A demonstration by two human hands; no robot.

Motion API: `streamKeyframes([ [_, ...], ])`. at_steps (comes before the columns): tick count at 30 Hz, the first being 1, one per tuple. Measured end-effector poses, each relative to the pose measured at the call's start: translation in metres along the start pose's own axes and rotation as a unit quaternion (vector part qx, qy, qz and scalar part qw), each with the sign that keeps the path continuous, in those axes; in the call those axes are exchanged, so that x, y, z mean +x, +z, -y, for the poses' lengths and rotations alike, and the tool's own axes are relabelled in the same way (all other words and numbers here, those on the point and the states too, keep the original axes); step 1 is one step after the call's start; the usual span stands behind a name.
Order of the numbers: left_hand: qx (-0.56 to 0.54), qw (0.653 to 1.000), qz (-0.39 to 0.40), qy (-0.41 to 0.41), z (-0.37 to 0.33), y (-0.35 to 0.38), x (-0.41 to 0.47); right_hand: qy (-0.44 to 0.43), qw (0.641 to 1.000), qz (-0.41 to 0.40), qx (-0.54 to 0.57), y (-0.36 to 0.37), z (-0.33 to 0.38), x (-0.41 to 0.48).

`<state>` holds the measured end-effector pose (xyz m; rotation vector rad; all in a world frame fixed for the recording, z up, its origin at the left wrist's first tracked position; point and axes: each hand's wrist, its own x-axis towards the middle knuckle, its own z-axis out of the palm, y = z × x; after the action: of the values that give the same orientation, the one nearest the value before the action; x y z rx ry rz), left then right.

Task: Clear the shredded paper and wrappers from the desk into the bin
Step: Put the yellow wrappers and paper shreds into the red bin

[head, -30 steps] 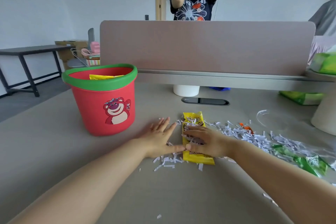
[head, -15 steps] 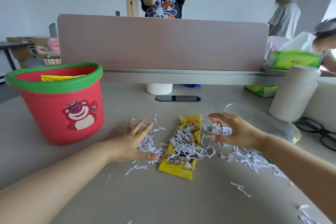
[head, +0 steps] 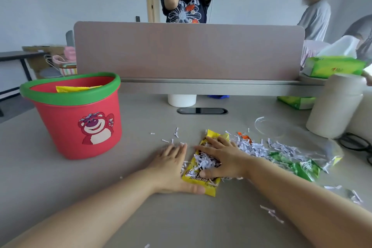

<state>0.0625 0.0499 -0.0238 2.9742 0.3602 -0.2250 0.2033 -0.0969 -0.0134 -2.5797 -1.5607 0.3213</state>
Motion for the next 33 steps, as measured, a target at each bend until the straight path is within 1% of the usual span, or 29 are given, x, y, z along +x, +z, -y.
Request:
streamKeyframes([
  [2,0.001,1.000,-0.005,0.024,0.008,0.000,-0.002,-0.007,0.999,-0.035,0.013,0.000,-0.001,-0.005],
  [3,0.006,0.999,-0.019,0.036,0.011,0.001,-0.003,-0.009,0.999,-0.048,0.018,0.000,-0.001,-0.007],
  [6,0.002,0.993,-0.103,0.054,0.012,0.005,-0.007,-0.021,0.996,-0.084,0.021,0.004,-0.001,-0.010],
  [9,-0.030,0.984,-0.171,0.049,0.011,0.010,-0.009,-0.056,0.986,-0.156,0.034,0.009,-0.004,-0.010],
  [10,-0.045,0.981,-0.181,0.043,0.011,0.010,-0.009,-0.062,0.984,-0.165,0.029,0.010,-0.004,-0.009],
  [12,-0.067,0.978,-0.196,0.023,0.011,0.011,-0.010,-0.057,0.986,-0.157,0.000,0.009,-0.002,-0.009],
  [15,-0.056,0.975,-0.214,0.016,0.010,0.012,-0.012,-0.058,0.984,-0.165,-0.037,0.005,0.002,-0.012],
  [17,-0.038,0.974,-0.223,0.010,0.010,0.010,-0.014,-0.065,0.979,-0.189,-0.044,0.004,0.005,-0.014],
  [19,-0.049,0.974,-0.223,0.005,0.010,0.009,-0.014,-0.063,0.978,-0.193,-0.044,0.003,0.010,-0.017],
  [21,-0.082,0.973,-0.218,0.004,0.010,0.005,-0.014,-0.053,0.978,-0.199,-0.016,0.000,0.014,-0.017],
  [22,-0.101,0.969,-0.225,0.005,0.010,0.003,-0.015,-0.047,0.976,-0.212,0.017,-0.003,0.016,-0.016],
  [24,-0.146,0.955,-0.259,0.010,0.011,-0.008,-0.020,-0.040,0.964,-0.249,0.079,-0.011,0.020,-0.014],
  [26,-0.184,0.939,-0.292,0.009,0.015,-0.022,-0.027,-0.046,0.953,-0.280,0.109,-0.022,0.024,-0.012],
  [30,-0.160,0.914,-0.371,0.035,0.024,-0.053,-0.043,-0.085,0.931,-0.318,0.154,-0.040,0.036,-0.005],
  [33,-0.149,0.895,-0.414,0.080,0.024,-0.086,-0.056,-0.111,0.919,-0.338,0.170,-0.055,0.051,0.001],
])
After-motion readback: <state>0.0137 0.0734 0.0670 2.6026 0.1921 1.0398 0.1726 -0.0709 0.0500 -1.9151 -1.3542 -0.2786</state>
